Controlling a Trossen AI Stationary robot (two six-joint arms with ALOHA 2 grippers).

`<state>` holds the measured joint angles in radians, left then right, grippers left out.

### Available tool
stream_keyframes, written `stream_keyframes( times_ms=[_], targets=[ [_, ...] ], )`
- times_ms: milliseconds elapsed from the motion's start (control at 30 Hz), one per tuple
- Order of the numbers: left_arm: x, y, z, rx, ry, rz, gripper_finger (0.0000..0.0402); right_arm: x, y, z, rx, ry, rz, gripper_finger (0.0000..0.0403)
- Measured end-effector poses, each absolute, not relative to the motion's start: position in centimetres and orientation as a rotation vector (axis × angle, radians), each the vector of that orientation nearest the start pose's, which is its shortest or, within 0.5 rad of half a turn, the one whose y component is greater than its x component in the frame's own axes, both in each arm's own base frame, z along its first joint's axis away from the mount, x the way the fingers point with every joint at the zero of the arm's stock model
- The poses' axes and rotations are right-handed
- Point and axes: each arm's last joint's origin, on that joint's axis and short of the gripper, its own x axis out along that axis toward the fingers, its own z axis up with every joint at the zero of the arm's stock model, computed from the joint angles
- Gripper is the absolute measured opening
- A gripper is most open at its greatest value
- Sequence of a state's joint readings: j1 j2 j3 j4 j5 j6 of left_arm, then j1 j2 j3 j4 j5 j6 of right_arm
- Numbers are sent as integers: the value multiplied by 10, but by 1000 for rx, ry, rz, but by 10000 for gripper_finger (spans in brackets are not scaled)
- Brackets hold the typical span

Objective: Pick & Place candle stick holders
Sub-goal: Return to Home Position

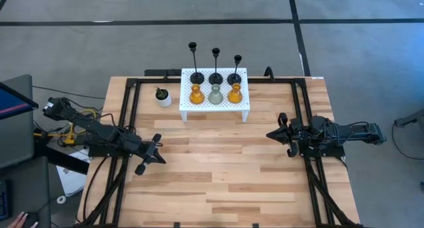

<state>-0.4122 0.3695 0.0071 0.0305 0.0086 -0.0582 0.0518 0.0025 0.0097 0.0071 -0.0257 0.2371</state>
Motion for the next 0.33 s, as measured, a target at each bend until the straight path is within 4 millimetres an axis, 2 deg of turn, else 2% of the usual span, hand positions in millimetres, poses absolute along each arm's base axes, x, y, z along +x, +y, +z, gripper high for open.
stream_keyframes(
  times_ms=[333],
  targets=[
    [106,-47,137,9,335,-407,7,97,6,167,237,-5,79,0]
  ],
)
